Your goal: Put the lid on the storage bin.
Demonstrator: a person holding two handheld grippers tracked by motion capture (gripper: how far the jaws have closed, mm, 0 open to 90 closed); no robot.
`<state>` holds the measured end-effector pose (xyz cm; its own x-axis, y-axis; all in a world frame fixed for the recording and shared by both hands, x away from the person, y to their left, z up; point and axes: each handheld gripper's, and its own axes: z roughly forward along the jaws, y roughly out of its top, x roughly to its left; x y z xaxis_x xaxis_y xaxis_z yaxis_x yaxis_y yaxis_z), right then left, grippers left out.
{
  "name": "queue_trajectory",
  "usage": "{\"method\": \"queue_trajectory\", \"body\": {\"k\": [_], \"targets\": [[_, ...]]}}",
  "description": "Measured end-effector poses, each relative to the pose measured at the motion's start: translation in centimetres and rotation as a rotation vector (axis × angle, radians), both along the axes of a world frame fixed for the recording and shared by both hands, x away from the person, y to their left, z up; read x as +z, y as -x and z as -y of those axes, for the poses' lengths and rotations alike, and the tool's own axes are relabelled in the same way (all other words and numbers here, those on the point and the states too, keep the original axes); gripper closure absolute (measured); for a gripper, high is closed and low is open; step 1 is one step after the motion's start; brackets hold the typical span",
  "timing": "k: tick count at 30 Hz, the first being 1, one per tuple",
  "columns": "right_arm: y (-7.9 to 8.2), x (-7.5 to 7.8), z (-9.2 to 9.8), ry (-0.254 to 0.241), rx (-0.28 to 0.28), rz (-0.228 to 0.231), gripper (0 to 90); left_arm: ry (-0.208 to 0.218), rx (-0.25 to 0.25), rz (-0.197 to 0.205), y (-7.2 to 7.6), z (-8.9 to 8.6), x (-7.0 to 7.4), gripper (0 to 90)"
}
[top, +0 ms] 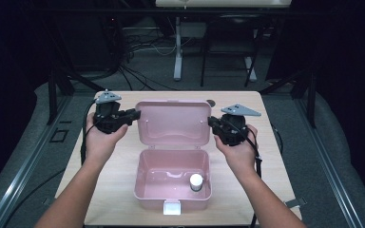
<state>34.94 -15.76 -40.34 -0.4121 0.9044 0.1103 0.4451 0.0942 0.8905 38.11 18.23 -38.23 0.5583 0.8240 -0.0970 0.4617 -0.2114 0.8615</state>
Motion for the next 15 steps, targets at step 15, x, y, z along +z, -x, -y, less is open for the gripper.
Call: {"method": "queue_trajectory", "body": {"k": [15], "targets": [[0.08, -0.08, -0.09, -0.003, -0.012, 0.005, 87.0, 0.048, 0.055, 0.063, 0.07, 0.35, -0.49, 83.1]]}}
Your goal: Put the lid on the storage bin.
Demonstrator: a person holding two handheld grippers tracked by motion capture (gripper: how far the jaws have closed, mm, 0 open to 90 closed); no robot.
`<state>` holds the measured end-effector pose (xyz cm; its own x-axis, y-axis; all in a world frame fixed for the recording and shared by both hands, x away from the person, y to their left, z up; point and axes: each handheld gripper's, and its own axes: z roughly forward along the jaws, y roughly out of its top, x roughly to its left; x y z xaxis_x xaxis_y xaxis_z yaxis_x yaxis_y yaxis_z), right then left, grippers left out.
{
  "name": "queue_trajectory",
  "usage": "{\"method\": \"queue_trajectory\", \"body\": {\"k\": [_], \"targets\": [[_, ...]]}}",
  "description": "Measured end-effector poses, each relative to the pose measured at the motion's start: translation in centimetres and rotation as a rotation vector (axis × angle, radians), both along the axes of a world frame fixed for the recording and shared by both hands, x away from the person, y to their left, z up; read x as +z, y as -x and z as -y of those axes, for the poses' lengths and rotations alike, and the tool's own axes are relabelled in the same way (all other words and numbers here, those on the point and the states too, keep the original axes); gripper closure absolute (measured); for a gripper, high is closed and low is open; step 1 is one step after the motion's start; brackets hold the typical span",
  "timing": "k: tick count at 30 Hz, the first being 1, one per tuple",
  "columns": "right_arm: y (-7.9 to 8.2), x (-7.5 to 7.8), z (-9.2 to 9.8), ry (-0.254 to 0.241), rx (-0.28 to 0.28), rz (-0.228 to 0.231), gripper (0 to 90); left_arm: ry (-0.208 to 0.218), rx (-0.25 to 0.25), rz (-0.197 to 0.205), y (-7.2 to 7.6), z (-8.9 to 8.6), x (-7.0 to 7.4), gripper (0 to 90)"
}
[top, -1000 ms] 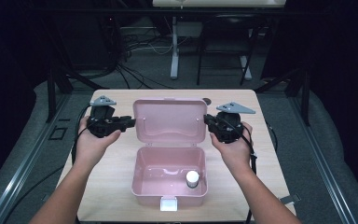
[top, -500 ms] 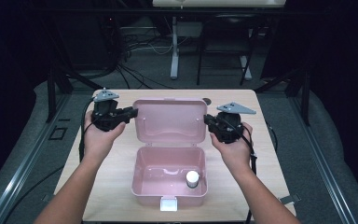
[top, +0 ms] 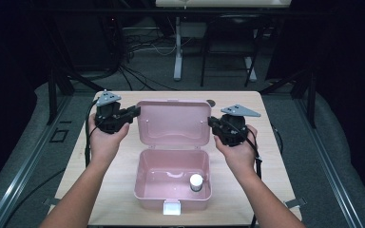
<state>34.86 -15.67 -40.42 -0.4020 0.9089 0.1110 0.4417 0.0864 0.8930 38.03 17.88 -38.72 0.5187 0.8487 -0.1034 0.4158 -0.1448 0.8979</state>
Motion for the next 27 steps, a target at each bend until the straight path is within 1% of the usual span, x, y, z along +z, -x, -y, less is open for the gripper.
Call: {"method": "queue_trajectory", "body": {"k": [1, 5, 8, 9, 11, 16, 21, 27], "targets": [[0.0, 0.0, 0.0, -0.001, -0.001, -0.001, 87.0, 0.007, 0.001, -0.001, 0.0, 0.0, 0.0, 83.3], [0.1, 0.0, 0.0, -0.003, -0.003, 0.001, 86.7, 0.011, -0.005, 0.0, 0.3, -0.1, 0.0, 83.5], [0.1, 0.0, 0.1, -0.01, -0.004, 0.005, 86.3, 0.024, -0.014, 0.007, 0.4, -0.2, 0.0, 83.4], [0.1, 0.0, 0.1, -0.009, -0.005, 0.006, 86.2, 0.021, -0.022, 0.009, 0.5, -0.3, 0.0, 83.3], [0.2, 0.1, 0.1, -0.009, -0.006, 0.011, 86.2, 0.029, -0.022, 0.015, 0.6, -0.3, 0.0, 83.4], [0.5, 0.3, 0.1, -0.014, -0.008, 0.016, 86.2, 0.019, -0.024, 0.023, 1.0, -0.3, 0.1, 83.3], [0.8, 0.5, 0.1, -0.025, -0.008, 0.022, 86.3, 0.038, -0.029, 0.035, 1.4, -0.4, 0.0, 83.3], [1.1, 0.6, 0.1, -0.032, -0.006, 0.036, 85.8, 0.04, -0.036, 0.047, 1.9, -0.5, 0.0, 83.3]]}}
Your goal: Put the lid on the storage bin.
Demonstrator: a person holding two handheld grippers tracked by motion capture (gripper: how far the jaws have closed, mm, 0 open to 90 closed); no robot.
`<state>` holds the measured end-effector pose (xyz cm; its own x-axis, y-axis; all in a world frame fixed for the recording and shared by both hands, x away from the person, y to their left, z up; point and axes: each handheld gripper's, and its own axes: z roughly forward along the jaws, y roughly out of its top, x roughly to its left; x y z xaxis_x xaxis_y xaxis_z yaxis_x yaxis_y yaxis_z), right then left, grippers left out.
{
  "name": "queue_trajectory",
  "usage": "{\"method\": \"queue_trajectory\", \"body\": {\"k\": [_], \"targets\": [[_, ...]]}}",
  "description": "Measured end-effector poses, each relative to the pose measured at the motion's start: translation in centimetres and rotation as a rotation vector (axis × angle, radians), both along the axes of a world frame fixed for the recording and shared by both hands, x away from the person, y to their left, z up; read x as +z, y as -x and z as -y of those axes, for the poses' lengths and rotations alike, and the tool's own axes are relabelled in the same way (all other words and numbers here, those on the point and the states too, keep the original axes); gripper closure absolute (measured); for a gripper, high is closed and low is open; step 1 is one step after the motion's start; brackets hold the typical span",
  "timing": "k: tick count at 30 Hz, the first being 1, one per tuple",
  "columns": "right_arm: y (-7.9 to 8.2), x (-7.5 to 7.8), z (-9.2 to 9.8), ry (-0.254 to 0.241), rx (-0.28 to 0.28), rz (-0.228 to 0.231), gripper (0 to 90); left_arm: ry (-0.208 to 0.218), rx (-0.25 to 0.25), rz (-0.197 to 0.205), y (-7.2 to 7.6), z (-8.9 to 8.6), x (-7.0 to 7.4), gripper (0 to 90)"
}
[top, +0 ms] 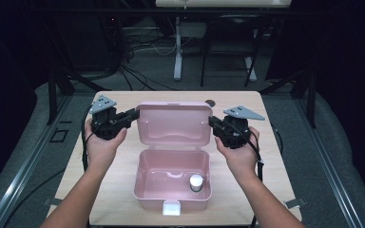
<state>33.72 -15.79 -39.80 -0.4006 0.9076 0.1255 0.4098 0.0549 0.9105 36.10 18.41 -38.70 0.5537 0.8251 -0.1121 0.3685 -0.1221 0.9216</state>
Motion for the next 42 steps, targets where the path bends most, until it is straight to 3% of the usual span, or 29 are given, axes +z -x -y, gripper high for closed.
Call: {"method": "queue_trajectory", "body": {"k": [18, 26, 35, 42], "targets": [[1.6, 0.4, -0.1, 0.015, 0.015, 0.027, 85.0, 0.001, -0.021, 0.023, 1.9, -0.5, 0.1, 83.2], [2.6, -0.1, 0.0, 0.019, 0.031, 0.065, 84.0, 0.008, -0.036, 0.031, 2.6, -0.7, -0.1, 83.2], [3.2, -0.2, 0.1, 0.017, 0.044, 0.052, 83.1, 0.004, -0.046, 0.03, 3.6, -0.9, -0.1, 82.9], [3.9, -0.5, 0.1, 0.02, 0.05, 0.068, 82.4, 0.007, -0.062, 0.034, 4.3, -1.1, -0.2, 82.6]]}}
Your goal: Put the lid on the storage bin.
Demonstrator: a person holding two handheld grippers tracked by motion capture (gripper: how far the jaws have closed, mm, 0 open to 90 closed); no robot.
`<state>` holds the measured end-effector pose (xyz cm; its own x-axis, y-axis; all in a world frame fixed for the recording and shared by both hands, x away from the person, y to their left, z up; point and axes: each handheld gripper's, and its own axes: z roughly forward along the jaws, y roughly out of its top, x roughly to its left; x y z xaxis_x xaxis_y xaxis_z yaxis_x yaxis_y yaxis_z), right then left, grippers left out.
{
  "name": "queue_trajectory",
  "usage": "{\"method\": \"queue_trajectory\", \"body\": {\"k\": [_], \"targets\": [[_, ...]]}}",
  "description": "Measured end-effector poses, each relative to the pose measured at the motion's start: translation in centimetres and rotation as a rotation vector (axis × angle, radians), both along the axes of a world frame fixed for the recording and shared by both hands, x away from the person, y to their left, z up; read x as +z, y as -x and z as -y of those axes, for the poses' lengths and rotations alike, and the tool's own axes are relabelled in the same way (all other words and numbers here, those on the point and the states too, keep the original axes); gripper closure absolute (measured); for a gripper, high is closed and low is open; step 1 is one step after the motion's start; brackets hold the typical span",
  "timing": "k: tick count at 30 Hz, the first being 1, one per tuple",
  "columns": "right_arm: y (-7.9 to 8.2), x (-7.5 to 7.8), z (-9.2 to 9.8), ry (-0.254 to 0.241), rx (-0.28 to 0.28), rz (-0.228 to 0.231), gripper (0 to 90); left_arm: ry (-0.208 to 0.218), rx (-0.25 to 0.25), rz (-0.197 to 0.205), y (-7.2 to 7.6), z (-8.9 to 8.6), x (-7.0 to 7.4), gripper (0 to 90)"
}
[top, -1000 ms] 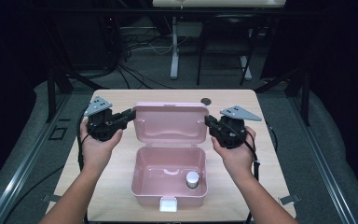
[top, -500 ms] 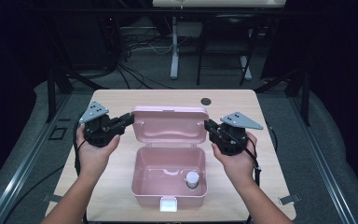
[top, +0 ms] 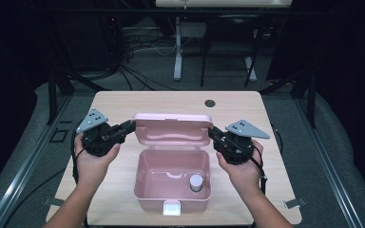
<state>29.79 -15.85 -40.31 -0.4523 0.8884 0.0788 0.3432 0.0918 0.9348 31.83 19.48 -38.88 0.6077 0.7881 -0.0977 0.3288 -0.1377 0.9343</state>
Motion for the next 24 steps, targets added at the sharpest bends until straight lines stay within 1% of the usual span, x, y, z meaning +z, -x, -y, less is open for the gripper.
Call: {"method": "queue_trajectory", "body": {"k": [3, 10, 14, 16, 17, 19, 21, 22, 24], "targets": [[0.2, -0.1, 0.1, -0.003, 0.007, -0.007, 81.5, -0.009, -0.006, -0.001, 0.3, 0.0, 0.0, 82.4], [0.8, -0.3, 0.3, -0.001, 0.024, -0.014, 79.0, -0.002, -0.024, -0.006, 1.0, -0.2, -0.2, 82.3], [1.0, -0.5, 0.4, -0.009, 0.033, -0.03, 77.9, -0.021, -0.039, -0.02, 1.3, -0.3, 0.0, 82.5], [1.1, -0.5, 0.5, -0.01, 0.034, -0.034, 77.7, -0.023, -0.04, -0.022, 1.4, -0.3, 0.0, 82.6], [1.2, -0.7, 0.6, -0.022, 0.04, -0.041, 77.4, -0.029, -0.047, -0.028, 1.6, -0.4, 0.0, 82.6], [1.2, -0.9, 0.7, -0.032, 0.042, -0.045, 77.0, -0.019, -0.045, -0.024, 1.7, -0.4, -0.2, 82.4], [1.2, -1.0, 0.8, -0.037, 0.042, -0.046, 76.5, -0.02, -0.045, -0.026, 1.8, -0.5, -0.2, 82.2], [1.3, -1.4, 0.9, -0.04, 0.039, -0.048, 76.2, -0.014, -0.048, -0.023, 1.9, -0.6, -0.4, 81.8], [1.3, -1.6, 1.0, -0.04, 0.036, -0.048, 75.8, -0.008, -0.05, -0.019, 1.9, -0.6, -0.5, 81.5]]}}
